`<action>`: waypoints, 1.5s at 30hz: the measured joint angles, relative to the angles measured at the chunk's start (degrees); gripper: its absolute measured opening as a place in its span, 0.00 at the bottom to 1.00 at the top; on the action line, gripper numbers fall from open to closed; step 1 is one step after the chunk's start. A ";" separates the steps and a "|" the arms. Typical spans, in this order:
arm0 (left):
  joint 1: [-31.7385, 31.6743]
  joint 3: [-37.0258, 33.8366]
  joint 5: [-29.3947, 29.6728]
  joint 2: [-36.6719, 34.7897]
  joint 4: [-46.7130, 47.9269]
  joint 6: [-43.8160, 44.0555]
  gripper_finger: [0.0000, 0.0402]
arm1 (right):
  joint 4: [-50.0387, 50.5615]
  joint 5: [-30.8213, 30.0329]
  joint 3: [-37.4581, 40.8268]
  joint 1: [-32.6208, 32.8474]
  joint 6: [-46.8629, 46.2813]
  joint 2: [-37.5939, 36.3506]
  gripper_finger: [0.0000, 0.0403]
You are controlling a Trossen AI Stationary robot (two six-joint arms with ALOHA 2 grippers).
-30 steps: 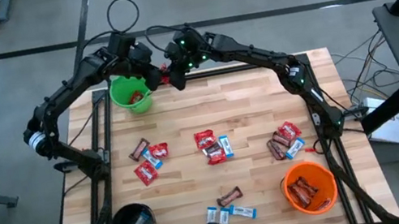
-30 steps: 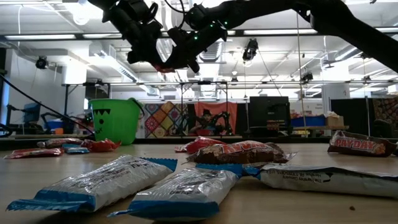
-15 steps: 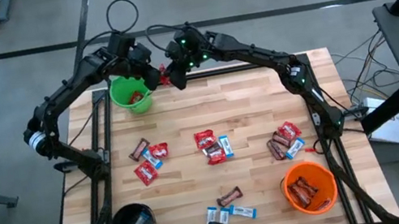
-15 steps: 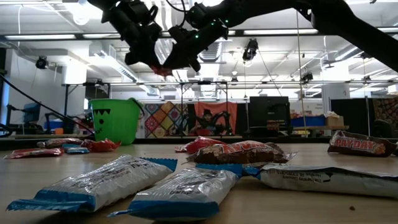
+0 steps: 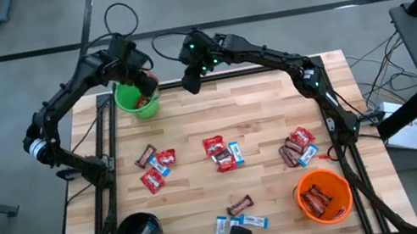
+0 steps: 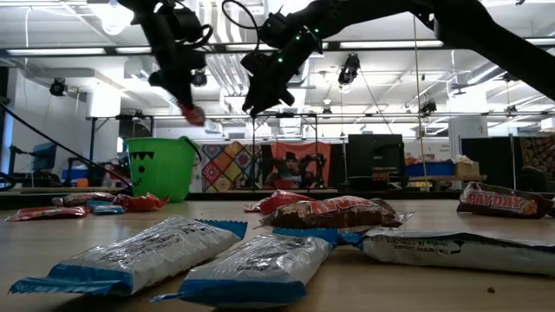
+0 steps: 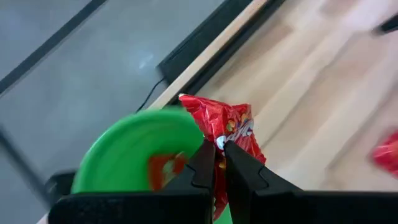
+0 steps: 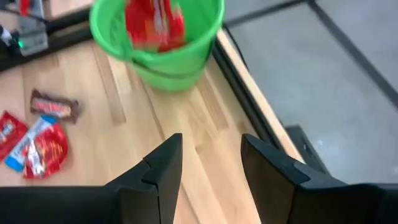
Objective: Sort candy
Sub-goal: Put the red candy into the green bucket
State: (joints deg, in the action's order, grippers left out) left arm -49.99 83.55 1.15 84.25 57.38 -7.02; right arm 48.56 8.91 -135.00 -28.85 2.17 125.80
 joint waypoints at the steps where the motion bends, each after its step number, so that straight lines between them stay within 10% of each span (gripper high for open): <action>1: -0.51 0.00 1.39 -0.08 0.59 0.00 0.00 | 0.75 0.03 0.00 -0.03 0.00 0.00 0.38; 13: -3.31 -0.07 7.47 -0.18 7.13 0.00 0.02 | 3.56 0.00 0.00 -0.03 -0.09 0.02 0.34; 24: -3.38 -0.09 10.83 -0.16 8.66 0.23 0.30 | 9.46 -0.02 0.00 -0.03 -0.23 0.11 0.34; 34: -0.56 -0.11 -22.64 -0.18 2.45 1.87 0.36 | 33.09 -2.98 2.02 0.16 -1.66 0.11 0.34; 45: 11.17 -0.87 -23.24 -0.09 2.84 -5.39 0.35 | 41.20 -4.42 14.93 4.62 -7.44 -4.37 0.34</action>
State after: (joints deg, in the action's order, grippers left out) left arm -38.82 82.67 -22.08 84.16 60.22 -12.42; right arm 89.76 4.49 -120.07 -24.23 -5.26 121.42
